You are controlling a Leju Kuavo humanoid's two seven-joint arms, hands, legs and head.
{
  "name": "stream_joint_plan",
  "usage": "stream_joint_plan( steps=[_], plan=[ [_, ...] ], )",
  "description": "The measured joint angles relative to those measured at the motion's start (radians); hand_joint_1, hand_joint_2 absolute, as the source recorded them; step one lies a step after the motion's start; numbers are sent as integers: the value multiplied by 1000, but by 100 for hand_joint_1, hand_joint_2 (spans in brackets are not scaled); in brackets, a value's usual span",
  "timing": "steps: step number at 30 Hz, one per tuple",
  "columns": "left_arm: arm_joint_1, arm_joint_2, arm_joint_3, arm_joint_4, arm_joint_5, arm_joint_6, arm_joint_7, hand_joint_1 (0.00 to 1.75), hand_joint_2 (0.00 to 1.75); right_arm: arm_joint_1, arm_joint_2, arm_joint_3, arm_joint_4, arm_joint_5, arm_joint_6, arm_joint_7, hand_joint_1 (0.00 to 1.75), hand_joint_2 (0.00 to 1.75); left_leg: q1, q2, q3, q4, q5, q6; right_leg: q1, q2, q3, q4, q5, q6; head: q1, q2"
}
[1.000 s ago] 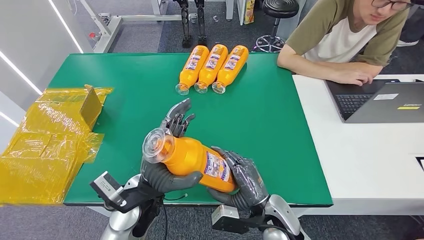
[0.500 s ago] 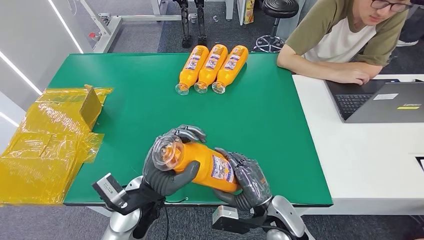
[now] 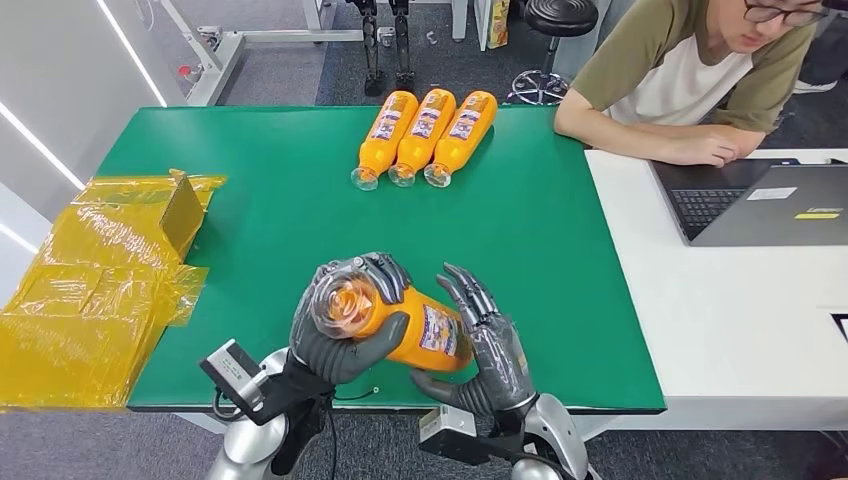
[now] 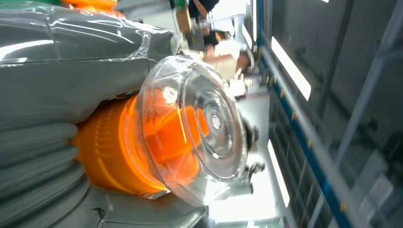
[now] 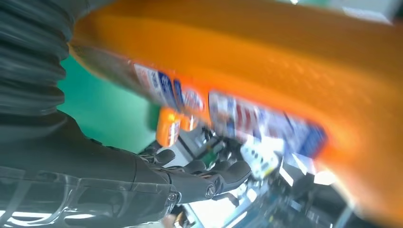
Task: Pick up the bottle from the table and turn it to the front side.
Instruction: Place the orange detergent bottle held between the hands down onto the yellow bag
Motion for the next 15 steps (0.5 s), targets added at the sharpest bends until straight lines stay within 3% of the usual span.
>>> stream_joint_plan(
  steps=[2,5,8,10,15],
  plan=[
    [5,-14,8,2,-57,194,20,175,175,10,23,2,-4,-27,-73,-7,0,175,0,0,0,0,0,0,0,0,0,0,0,0,0,0],
    [17,-30,37,6,-193,570,57,175,175,36,52,10,-16,-70,-144,-17,0,175,0,0,0,0,0,0,0,0,0,0,0,0,0,0],
    [42,-21,98,0,-530,794,168,175,175,65,73,24,-28,-112,-154,-26,0,175,0,0,0,-1,-1,-1,0,0,0,0,-1,-1,0,0],
    [64,1,159,-15,-751,809,250,175,175,90,78,28,-40,-127,-154,-31,0,175,1,0,0,-1,-1,-1,0,0,0,0,-2,-2,0,0],
    [103,99,297,-45,-969,713,431,175,175,148,79,29,-66,-186,-153,-69,0,175,1,1,1,-2,-1,-2,1,1,0,0,-3,-3,0,0]
  ],
)
